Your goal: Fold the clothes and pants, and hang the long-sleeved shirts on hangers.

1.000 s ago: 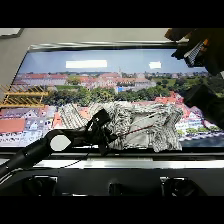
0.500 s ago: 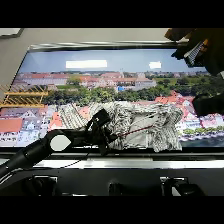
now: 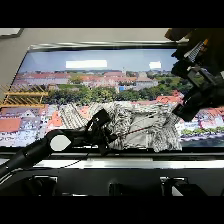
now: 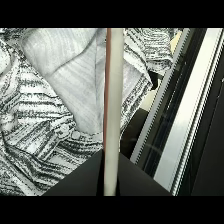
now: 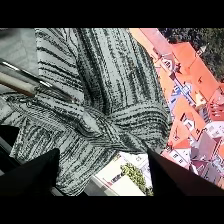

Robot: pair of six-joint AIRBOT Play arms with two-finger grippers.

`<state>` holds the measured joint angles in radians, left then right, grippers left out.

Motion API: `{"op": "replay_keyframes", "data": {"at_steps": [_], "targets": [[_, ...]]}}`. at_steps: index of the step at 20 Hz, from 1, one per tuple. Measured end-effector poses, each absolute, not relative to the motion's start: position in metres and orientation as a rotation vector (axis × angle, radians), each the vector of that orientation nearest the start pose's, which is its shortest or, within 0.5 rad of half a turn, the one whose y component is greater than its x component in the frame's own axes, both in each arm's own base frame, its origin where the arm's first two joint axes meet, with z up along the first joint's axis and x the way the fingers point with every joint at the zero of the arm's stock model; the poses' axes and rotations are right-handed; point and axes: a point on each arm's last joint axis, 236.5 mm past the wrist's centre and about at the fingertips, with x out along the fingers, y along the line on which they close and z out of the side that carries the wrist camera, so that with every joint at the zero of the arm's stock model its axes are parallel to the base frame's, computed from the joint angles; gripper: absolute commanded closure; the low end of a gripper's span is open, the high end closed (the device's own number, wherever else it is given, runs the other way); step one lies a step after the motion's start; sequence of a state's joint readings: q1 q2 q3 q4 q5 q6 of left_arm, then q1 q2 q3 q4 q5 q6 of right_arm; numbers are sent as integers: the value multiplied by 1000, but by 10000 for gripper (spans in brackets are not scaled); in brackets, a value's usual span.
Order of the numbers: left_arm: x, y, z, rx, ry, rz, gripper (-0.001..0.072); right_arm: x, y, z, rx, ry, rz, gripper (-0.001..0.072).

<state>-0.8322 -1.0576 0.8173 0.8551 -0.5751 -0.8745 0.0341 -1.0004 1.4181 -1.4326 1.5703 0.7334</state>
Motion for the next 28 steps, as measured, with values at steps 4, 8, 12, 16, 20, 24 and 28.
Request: {"op": "replay_keyframes", "data": {"at_steps": [4, 8, 12, 16, 20, 24, 28], "targets": [[219, -365, 57, 226, 680, -1170, 673, 315, 39, 172, -615, 952, 701, 91], [219, -365, 57, 226, 680, -1170, 673, 322, 21, 169, -560, 923, 733, 129], [219, -365, 57, 226, 680, -1170, 673, 330, 9, 156, -537, 949, 744, 168], [219, -365, 57, 226, 680, -1170, 672, 338, 4, 153, -466, 962, 693, 43], [219, -365, 57, 226, 680, -1170, 673, 333, 8, 148, -560, 941, 800, 51], [219, -365, 57, 226, 680, -1170, 673, 332, 24, 140, -572, 905, 942, 51], [219, -365, 57, 226, 680, -1169, 673, 332, 35, 133, -554, 888, 1026, 53]]}}
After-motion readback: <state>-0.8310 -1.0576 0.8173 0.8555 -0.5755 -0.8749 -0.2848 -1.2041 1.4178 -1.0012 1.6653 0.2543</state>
